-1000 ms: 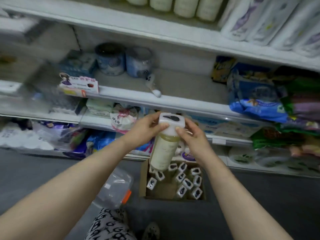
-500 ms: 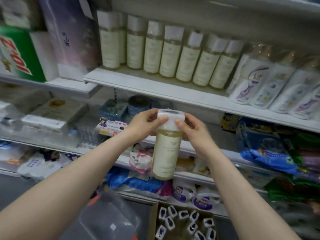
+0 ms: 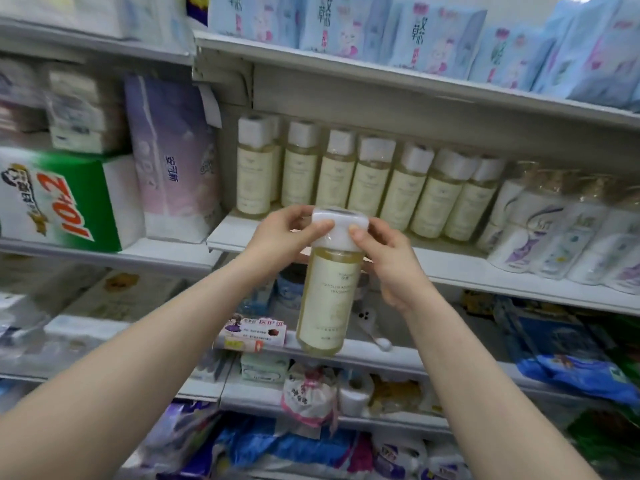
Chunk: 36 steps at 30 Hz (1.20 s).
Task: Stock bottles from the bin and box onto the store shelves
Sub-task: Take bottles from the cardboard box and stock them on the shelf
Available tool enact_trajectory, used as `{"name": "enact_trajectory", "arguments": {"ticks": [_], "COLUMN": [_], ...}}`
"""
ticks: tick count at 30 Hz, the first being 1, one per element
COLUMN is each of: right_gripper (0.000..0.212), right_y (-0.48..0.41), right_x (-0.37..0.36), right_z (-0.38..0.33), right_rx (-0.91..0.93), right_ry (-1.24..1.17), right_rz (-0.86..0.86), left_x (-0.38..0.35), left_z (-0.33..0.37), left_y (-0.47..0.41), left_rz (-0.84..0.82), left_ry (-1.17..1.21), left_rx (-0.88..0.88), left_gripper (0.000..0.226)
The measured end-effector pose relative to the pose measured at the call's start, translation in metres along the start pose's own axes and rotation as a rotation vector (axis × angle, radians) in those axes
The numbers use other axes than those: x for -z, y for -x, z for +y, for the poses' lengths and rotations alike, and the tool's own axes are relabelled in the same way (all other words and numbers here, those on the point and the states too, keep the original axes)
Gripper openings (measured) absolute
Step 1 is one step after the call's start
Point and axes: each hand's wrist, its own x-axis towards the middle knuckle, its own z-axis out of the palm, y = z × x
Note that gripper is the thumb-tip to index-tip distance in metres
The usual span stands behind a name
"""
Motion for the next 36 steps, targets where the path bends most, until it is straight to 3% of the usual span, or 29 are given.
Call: {"name": "enact_trajectory", "arguments": {"ticks": [5, 9, 18, 24, 29, 36], "right_gripper": [0.032, 0.03, 0.03, 0.03, 0.04, 0.061], "right_y": [-0.035, -0.059, -0.115, -0.126, -0.115, -0.079], "right_x": [-0.03, -0.046, -0.061, -0.063, -0.071, -0.069], "right_z": [-0.025, -0.042, -0.042, -0.027, -0.008, 0.06], "right_rx": [0.051, 0.097, 0.185, 0.151, 0.168, 0.104], "right_ry": [-0.005, 0.021, 0.068, -0.07, -0.076, 0.12], "right_rz": [0.027, 0.02, 0.015, 0.0, -0.022, -0.092], "left_x": [0.033, 0.053, 0.071, 0.065, 0.051, 0.044], "left_z": [0.018, 0.024, 0.019, 0.008, -0.004, -0.068], "left_y": [-0.027, -0.048, -0.08, -0.092, -0.078, -0.051], "left_rz": [-0.02, 0.003, 0.047, 0.127, 0.179, 0.172], "left_ry": [0.09, 0.096, 0.037, 0.014, 0.034, -0.022], "left_rx": [-0.068, -0.121, -0.236, -0.288, -0.349, -0.239], "left_gripper": [0.03, 0.042, 0.033, 0.035, 0.046, 0.056]}}
